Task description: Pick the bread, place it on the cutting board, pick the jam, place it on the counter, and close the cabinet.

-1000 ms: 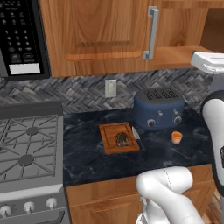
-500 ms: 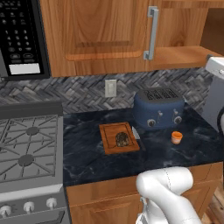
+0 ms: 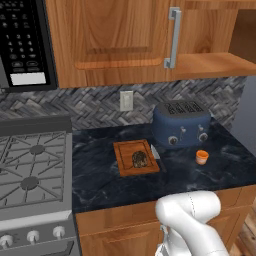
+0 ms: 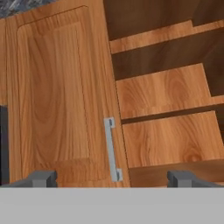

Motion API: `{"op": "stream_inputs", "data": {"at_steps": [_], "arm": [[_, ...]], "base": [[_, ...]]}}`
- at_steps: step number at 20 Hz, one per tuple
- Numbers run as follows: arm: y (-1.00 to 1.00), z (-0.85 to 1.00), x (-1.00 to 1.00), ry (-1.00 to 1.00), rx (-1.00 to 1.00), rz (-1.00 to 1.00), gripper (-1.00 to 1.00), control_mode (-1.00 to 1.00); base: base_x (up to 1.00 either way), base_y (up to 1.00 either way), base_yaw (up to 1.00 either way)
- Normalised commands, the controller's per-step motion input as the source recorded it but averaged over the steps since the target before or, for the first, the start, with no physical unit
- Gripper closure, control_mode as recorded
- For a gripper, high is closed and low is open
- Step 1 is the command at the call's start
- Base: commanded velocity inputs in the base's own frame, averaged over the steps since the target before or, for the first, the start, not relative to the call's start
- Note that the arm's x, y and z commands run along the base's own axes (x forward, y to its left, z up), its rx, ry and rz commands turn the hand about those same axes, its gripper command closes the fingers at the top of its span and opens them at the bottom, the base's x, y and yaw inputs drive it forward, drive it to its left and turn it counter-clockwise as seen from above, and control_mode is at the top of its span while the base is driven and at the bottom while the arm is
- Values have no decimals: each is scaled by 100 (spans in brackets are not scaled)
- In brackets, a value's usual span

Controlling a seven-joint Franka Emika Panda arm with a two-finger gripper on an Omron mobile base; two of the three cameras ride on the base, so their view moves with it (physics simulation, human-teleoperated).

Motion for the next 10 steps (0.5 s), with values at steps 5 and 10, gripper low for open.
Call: {"op": "stream_inputs", "data": {"at_steps": [5,10], "arm": [[-12,15,-42,0,0,0,-100,-100],[-9,18,-43,1,0,0,-100,-100]], "base": [[0,0,0],[0,0,0]]}}
